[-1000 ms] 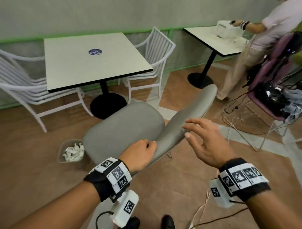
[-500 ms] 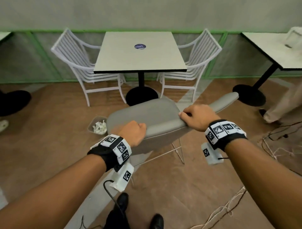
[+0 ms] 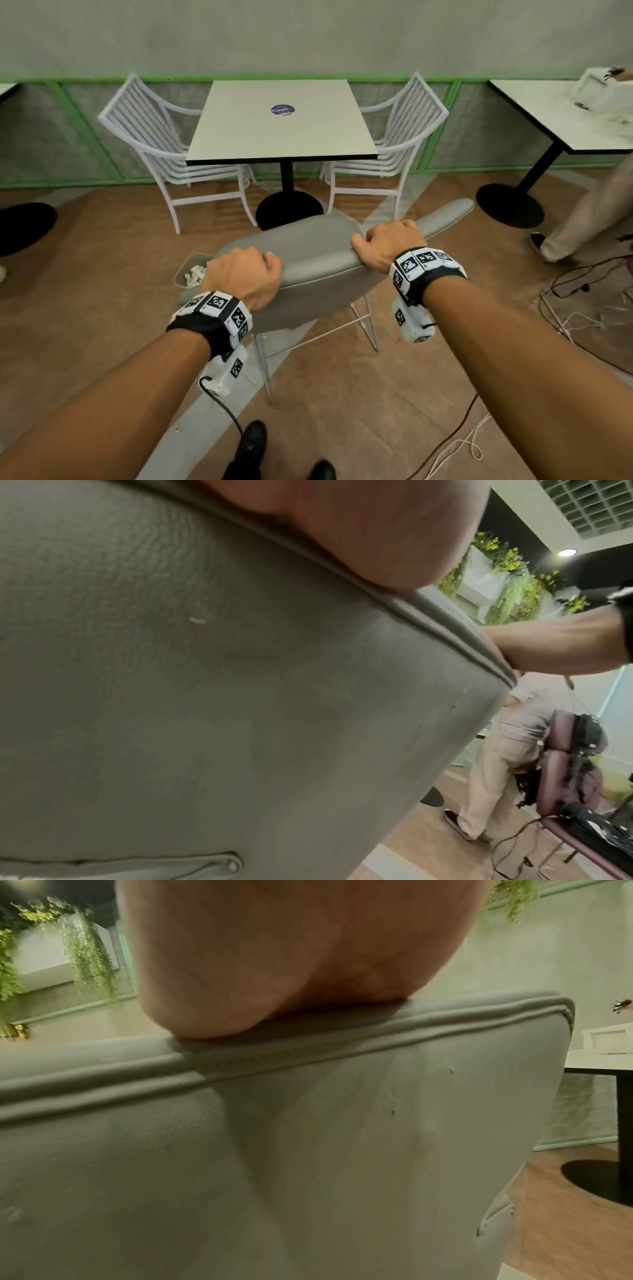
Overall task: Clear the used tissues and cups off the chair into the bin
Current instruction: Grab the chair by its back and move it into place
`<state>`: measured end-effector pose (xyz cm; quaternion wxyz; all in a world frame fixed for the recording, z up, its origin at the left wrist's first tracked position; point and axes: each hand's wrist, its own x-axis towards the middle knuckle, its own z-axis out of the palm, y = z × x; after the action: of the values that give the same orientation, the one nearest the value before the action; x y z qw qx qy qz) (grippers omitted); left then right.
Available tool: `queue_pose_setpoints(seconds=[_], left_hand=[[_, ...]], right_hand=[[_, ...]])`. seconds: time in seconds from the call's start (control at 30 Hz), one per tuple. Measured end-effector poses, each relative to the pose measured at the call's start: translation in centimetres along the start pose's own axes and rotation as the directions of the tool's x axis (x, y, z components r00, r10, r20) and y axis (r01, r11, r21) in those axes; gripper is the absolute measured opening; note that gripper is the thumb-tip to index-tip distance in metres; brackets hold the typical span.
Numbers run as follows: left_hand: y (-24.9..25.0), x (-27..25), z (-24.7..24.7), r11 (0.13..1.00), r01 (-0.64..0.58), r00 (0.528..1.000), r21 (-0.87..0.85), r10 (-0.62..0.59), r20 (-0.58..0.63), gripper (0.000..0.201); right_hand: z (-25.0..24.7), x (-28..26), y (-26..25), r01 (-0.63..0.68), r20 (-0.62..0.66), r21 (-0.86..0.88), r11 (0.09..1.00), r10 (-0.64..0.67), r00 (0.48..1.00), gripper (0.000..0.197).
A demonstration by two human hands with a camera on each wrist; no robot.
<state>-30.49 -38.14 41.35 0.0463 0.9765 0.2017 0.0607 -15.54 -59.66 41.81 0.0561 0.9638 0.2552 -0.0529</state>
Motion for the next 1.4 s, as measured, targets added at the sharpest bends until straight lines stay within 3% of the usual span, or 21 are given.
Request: queue_pose_setpoints(seconds=[0.17,0.27,0.4,0.53,0.67,0.97,1.4], left_hand=[[-3.7,1.8,-0.4,1.0,-0.007,1.0,0.018,0.007,0.027,0.051],[-6.8,2.9,-0.7,1.0,0.0,1.0,0.019,0.0,0.013,0.043],[-9.5,3.6,-0.7,0.999,0.025,1.0,0.046,-0.025,-0.017,0.04],[-8.4,2.0,0.3,0.993,-0.032,0.996,0.116,0.041,-0.076,0.048],[-6.9,2.2,1.3,0.989,-0.024,0.991,0.146,0.043,-0.126,0.045],[-6.8,5.2,1.8,0.988,0.006,0.975,0.157,0.029,-0.22,0.04],[-7.3,13.6,2.3,0.989,0.039,0.976,0.144,-0.007,-0.217,0.039]], right_hand=[[0.1,-0.3,-2.8,-0.01,-0.022,0.02,1.0,0.011,1.0,0.075],[0.1,-0.4,-4.2,0.069,-0.022,0.046,0.997,-0.068,0.997,0.079],[0.0,0.0,-2.4,0.111,-0.024,0.157,0.981,-0.108,0.994,0.075],[1.0,-0.3,1.5,0.037,-0.124,0.011,0.999,-0.036,0.992,0.083],[1.5,0.1,1.5,0.008,-0.226,-0.006,1.0,-0.01,0.974,0.073],[0.8,2.8,1.8,-0.006,-0.247,0.034,0.999,0.014,0.969,0.057],[-0.2,11.5,1.8,-0.011,-0.244,0.038,0.999,0.02,0.97,0.058]])
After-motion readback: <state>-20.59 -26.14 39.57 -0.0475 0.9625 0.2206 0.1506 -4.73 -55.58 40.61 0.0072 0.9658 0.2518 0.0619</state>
